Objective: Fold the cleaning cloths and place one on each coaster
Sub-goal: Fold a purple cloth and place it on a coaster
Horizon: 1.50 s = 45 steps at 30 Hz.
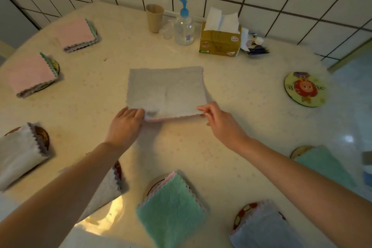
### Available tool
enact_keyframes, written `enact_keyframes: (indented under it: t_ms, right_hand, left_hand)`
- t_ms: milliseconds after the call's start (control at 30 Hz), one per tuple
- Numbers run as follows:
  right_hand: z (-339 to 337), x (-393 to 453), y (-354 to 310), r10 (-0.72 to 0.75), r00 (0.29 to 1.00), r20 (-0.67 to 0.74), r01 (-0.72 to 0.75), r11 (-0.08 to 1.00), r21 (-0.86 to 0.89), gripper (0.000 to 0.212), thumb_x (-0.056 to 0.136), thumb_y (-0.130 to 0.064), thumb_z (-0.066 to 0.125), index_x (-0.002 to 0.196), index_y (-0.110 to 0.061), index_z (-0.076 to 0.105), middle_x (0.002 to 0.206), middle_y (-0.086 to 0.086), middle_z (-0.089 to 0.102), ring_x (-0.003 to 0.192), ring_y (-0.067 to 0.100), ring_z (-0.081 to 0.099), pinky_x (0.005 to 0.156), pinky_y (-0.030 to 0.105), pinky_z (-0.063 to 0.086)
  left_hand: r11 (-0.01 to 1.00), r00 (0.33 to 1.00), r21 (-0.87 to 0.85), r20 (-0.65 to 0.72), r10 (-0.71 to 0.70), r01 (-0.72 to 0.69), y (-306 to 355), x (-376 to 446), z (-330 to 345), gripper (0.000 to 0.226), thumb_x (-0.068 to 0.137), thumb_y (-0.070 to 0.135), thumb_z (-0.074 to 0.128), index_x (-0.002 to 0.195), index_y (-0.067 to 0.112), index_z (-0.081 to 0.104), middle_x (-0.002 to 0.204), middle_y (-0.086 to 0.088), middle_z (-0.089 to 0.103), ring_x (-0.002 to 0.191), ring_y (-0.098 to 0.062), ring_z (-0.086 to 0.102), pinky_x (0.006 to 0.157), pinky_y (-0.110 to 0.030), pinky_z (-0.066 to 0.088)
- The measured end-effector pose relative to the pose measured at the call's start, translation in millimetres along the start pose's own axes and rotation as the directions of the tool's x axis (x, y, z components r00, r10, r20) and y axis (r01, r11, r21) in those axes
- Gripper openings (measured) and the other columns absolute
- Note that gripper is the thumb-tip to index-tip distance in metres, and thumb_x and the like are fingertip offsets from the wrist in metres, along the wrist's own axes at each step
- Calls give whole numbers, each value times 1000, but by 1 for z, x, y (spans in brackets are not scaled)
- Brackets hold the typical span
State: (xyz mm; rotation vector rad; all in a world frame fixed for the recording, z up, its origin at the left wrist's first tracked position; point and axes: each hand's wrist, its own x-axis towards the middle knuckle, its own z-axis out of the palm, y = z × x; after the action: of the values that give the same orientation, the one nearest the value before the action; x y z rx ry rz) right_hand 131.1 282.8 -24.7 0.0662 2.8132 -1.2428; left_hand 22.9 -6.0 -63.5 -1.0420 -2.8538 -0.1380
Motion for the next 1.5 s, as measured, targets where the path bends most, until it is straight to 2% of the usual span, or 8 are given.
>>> enact_keyframes:
  t_ms: [167, 267, 467, 667, 733, 833, 900, 1500]
  right_hand:
    - [-49, -73, 49, 49, 999, 18, -47, 995, -93, 17, 101, -26, 34, 112, -35, 42, 125, -7, 61, 102, 18, 64, 79, 45, 54]
    - [-58, -120, 69, 100, 994, 47, -94, 988, -124, 17, 100, -28, 33, 111, -26, 46, 116, -8, 65, 95, 15, 66, 72, 42, 55]
    - [-55, -190, 84, 150, 988, 34, -146, 985, -96, 3, 95, -33, 44, 93, -33, 46, 80, -16, 60, 73, 1, 59, 60, 24, 47]
    - [-54, -185, 85, 263, 953, -151, -252, 964, 89, 25, 88, -18, 63, 89, -43, 57, 91, -21, 66, 92, -7, 61, 74, 5, 45]
    - [-55, -166, 86, 302, 922, -240, -272, 950, 150, 27, 87, -15, 64, 85, -41, 59, 87, -20, 68, 86, -4, 63, 70, 10, 47]
    - [-57, -129, 86, 384, 857, -344, -318, 919, 234, 15, 89, -15, 60, 85, -29, 62, 81, -14, 68, 79, 5, 63, 69, 22, 49]
    - [-58, -101, 87, 406, 832, -377, -342, 912, 228, 9, 91, -14, 57, 88, -20, 63, 82, -8, 67, 77, 9, 62, 68, 24, 49]
    - [-42, -6, 138, 410, 859, -307, -425, 905, 19, 13, 97, -18, 46, 94, -11, 56, 76, 3, 61, 58, 17, 53, 58, 27, 37]
  left_hand:
    - [995, 997, -76, 45, 63, -60, 73, -31, -4, 22, 81, 8, 58, 100, 16, 48, 87, -5, 72, 80, -25, 69, 99, -38, 45]
    - [989, 990, -128, 105, 91, -78, 105, -53, -10, 36, 72, 4, 74, 101, 19, 58, 81, -1, 73, 76, -26, 70, 81, -33, 54]
    - [850, 938, -471, 338, -72, 235, 134, -88, -24, 19, 85, 10, 64, 98, 23, 69, 85, 10, 70, 78, -9, 63, 68, -21, 46]
    - [496, 851, -693, 451, -270, 524, 121, -82, -25, 18, 75, 6, 78, 75, 23, 71, 70, 4, 68, 64, -6, 56, 65, -27, 44]
    - [349, 794, -717, 499, -348, 603, 112, -67, -21, 11, 74, 13, 80, 77, 9, 70, 67, -5, 63, 63, -14, 52, 64, -31, 42]
    - [154, 729, -745, 551, -406, 649, 102, -41, -11, 47, 70, 36, 78, 89, -5, 64, 75, -10, 58, 71, -17, 52, 68, -38, 45]
    - [87, 708, -757, 557, -433, 648, 102, -20, -5, 32, 80, 29, 73, 89, -1, 67, 76, -9, 61, 71, -19, 52, 68, -40, 46]
    - [256, 629, -624, 502, -593, 739, 87, 54, 58, 32, 85, 26, 66, 63, 13, 47, 55, 2, 36, 54, -17, 31, 53, -32, 23]
